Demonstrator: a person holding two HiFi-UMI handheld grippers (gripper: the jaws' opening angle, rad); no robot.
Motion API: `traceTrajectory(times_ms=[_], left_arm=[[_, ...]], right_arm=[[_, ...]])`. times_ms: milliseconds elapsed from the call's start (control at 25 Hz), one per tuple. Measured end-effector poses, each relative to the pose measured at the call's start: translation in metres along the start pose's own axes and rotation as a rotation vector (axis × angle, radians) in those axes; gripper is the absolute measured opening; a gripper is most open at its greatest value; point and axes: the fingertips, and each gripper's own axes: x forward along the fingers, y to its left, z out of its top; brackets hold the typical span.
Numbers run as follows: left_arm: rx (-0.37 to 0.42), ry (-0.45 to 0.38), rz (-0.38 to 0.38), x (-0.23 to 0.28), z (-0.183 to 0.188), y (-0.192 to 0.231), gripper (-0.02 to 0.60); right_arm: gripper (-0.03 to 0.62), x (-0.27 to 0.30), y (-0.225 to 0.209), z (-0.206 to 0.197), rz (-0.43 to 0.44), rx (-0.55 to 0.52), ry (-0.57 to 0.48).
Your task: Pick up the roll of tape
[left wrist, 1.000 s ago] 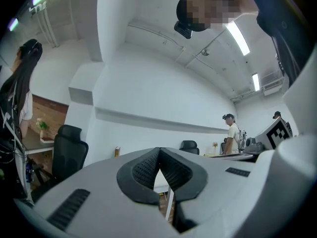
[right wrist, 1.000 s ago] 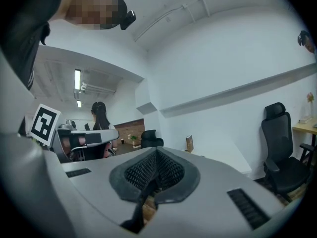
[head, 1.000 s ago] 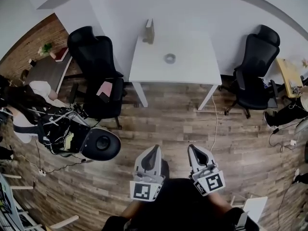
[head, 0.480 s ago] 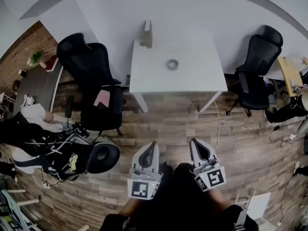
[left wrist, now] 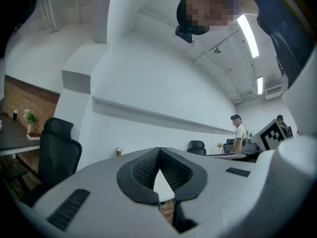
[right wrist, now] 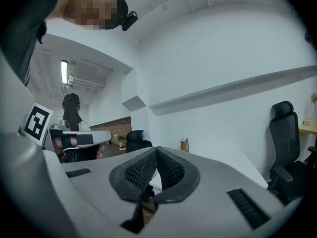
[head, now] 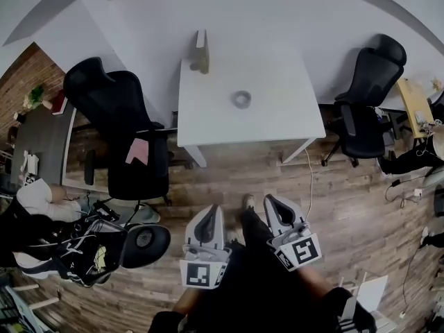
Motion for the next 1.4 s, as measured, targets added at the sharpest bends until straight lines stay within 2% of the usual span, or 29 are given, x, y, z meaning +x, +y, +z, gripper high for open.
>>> traceTrajectory(times_ms=[160, 320, 520, 680, 800, 880, 1120, 1400], left_arm=[[0.015, -0.004, 0.008, 0.046, 0.007, 0.02, 0.023], [0.041, -0.002, 0.024, 0.102, 0.026, 0.068, 0.023], [0.062, -0.027, 0.04, 0.159, 0.022, 0.03, 0.023], [0.079, -0.045, 0.049, 0.199, 0.035, 0.052, 0.023], [0.067, -0.056, 0.058, 0.212, 0.038, 0.036, 0.023], [0.085, -0.053, 0.053, 0.221, 0.038, 0.031, 0.023], [0.05, -0.045, 0.065, 0.259, 0.035, 0.05, 0.023], [0.034, -0.013, 0.039, 0.318, 0.018, 0.081, 0.023]], right_arm=[[0.011, 0.045, -0.025, 0.006, 0.015, 0.006, 0.007], [0.011, 0.116, -0.048, 0.021, 0.025, 0.005, 0.022], [0.011, 0.121, -0.116, 0.022, 0.045, -0.006, 0.024], [0.011, 0.174, -0.139, 0.018, 0.062, -0.006, 0.052], [0.011, 0.179, -0.162, 0.011, 0.061, -0.001, 0.071], [0.011, 0.185, -0.175, 0.006, 0.059, 0.016, 0.088], [0.011, 0.228, -0.204, -0.017, 0.039, 0.032, 0.139], [0.012, 0.286, -0.246, -0.065, -0.024, 0.082, 0.252]])
